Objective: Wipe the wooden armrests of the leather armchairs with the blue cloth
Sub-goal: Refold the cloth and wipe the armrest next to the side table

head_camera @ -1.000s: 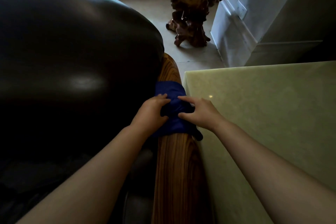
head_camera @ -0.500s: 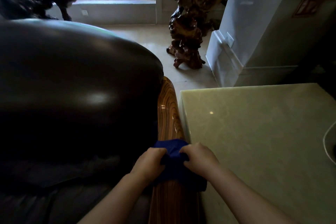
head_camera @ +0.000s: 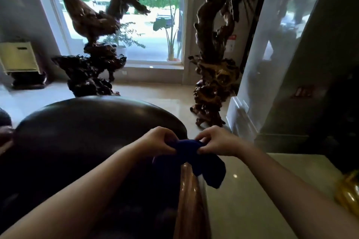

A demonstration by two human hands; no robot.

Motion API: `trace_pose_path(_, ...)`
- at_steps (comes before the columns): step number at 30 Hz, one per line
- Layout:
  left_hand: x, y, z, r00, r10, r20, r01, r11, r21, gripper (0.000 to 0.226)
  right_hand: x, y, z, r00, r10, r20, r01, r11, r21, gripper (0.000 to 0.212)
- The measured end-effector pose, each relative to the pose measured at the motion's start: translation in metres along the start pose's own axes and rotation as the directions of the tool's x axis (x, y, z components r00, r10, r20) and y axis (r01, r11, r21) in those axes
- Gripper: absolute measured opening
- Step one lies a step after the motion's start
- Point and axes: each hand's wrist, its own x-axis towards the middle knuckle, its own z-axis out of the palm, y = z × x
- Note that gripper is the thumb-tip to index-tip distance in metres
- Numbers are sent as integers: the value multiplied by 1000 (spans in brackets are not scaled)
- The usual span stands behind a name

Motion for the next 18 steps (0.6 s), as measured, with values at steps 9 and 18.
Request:
trace_pose_path(9, -136, 80, -182, 981, 35, -191, -31, 999, 24, 24, -9, -208, -87, 947, -320, 29, 321, 940, -115, 32)
trace_pose_path(18, -338, 39, -271, 950, -155, -269, 176, 983, 53, 25, -25, -392, 9, 817, -546, 184, 573, 805, -157, 22)
